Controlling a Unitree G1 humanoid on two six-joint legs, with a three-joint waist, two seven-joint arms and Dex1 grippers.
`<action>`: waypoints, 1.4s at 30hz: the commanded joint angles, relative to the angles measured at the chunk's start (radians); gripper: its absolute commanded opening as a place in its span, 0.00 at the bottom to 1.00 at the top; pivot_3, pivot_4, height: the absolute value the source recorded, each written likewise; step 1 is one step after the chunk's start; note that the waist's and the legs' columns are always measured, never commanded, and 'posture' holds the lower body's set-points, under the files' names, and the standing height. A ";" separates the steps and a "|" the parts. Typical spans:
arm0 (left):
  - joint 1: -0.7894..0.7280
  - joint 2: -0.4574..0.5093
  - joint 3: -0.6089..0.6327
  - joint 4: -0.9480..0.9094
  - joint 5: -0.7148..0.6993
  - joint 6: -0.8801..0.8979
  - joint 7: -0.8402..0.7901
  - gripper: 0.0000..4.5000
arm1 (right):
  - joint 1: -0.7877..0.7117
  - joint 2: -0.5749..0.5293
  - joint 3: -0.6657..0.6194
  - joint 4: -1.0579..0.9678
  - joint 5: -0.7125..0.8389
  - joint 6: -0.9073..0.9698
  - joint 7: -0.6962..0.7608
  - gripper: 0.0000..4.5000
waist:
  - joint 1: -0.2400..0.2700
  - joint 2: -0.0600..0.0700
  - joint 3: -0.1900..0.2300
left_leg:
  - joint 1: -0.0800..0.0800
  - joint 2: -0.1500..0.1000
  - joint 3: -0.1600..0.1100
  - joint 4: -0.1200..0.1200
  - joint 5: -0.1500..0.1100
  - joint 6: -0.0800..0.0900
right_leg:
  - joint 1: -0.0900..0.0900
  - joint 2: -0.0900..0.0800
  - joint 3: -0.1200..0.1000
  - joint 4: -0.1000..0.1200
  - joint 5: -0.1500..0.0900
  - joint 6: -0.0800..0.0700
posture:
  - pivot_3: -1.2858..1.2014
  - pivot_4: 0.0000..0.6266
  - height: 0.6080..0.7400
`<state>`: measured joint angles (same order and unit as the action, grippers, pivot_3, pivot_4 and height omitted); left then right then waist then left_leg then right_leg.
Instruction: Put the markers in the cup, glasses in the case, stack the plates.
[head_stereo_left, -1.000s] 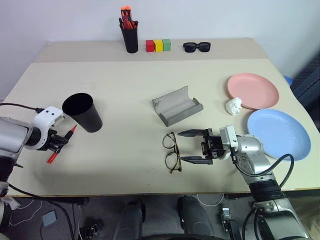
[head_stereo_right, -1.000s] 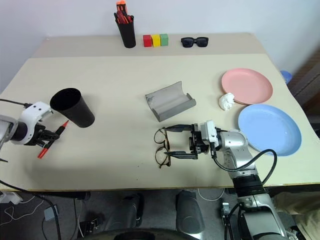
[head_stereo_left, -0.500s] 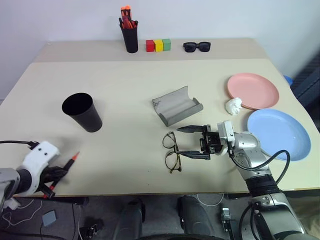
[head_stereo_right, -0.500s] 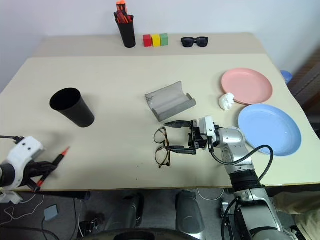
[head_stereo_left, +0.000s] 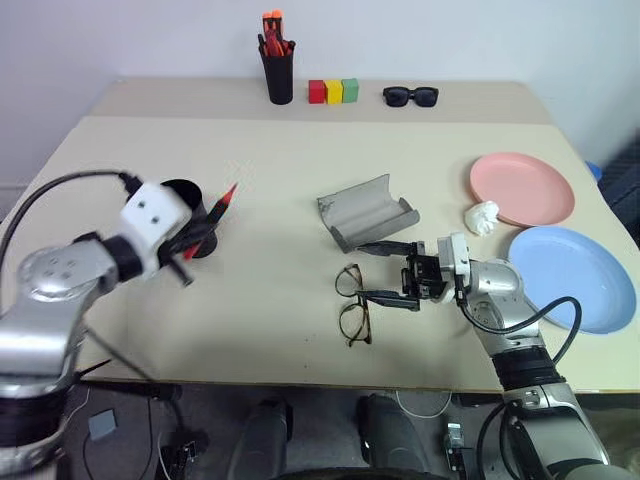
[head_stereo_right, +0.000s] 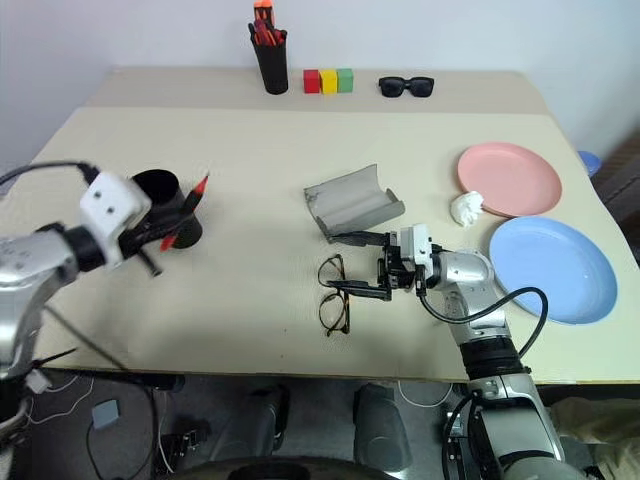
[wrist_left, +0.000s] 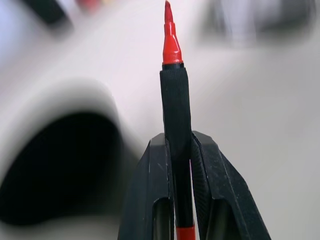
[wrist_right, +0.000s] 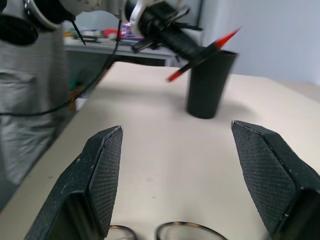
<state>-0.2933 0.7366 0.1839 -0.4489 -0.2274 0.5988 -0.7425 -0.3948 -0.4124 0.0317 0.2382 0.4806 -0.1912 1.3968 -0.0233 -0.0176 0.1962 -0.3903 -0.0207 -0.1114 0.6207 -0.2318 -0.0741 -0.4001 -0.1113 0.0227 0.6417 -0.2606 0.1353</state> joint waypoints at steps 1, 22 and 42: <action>-0.056 -0.042 -0.030 0.029 0.024 -0.055 0.068 0.00 | -0.027 0.017 -0.041 -0.038 0.030 0.000 -0.050 0.79 | -0.013 0.000 0.000 | 0.000 0.000 0.000 0.000 0.000 0.000 | 0.000 0.000 0.000 0.001 0.000 0.000 | 0.52 0.24 1.00; -0.179 -0.285 0.132 -0.116 0.113 -0.118 0.584 0.00 | -0.084 0.062 -0.095 -0.068 0.118 0.107 -0.136 0.79 | -0.019 0.000 0.000 | -0.001 0.000 -0.001 0.000 0.000 0.000 | -0.002 0.001 0.000 0.003 0.000 0.000 | 0.52 0.24 1.00; 0.024 -0.401 0.140 -0.238 0.208 0.034 0.783 0.00 | -0.130 0.067 -0.102 0.021 0.081 0.096 -0.129 0.79 | -0.013 -0.001 0.000 | 0.000 0.000 -0.001 0.003 0.000 0.000 | 0.000 0.001 0.000 0.003 0.000 0.000 | 0.52 0.24 1.00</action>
<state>-0.2537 0.3419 0.3285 -0.6941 -0.0423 0.6905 0.0252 -0.5160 -0.3509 -0.0572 0.2977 0.5572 -0.0859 1.2748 -0.0359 -0.0182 0.1966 -0.3907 -0.0206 -0.1127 0.6233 -0.2318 -0.0743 -0.3999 -0.1100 0.0226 0.6444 -0.2607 0.1351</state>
